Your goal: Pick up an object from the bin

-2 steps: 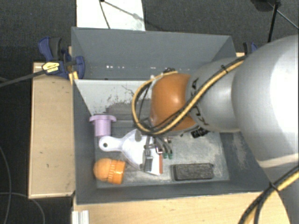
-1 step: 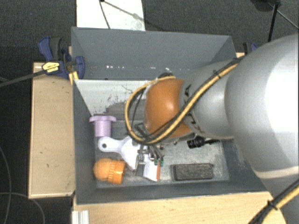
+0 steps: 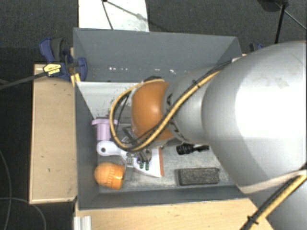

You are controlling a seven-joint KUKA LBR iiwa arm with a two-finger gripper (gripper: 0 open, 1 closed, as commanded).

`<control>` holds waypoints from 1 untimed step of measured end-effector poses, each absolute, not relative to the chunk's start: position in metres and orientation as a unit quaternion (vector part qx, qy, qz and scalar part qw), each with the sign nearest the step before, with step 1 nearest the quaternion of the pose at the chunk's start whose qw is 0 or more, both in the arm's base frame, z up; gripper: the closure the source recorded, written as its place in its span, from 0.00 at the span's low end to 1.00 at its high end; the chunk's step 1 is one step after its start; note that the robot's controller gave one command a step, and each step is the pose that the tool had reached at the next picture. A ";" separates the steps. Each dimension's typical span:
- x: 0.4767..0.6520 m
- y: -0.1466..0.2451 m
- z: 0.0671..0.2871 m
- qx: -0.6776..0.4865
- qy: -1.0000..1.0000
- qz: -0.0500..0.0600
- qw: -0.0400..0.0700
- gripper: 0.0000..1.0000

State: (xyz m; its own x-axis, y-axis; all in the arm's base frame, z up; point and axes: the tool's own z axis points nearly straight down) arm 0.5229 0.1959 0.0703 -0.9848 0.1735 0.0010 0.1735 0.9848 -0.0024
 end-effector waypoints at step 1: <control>0.500 0.205 0.071 -0.203 -0.979 0.006 -0.003 1.00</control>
Offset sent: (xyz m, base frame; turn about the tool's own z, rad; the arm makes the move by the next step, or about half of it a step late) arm 0.0000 0.0000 0.0000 0.0000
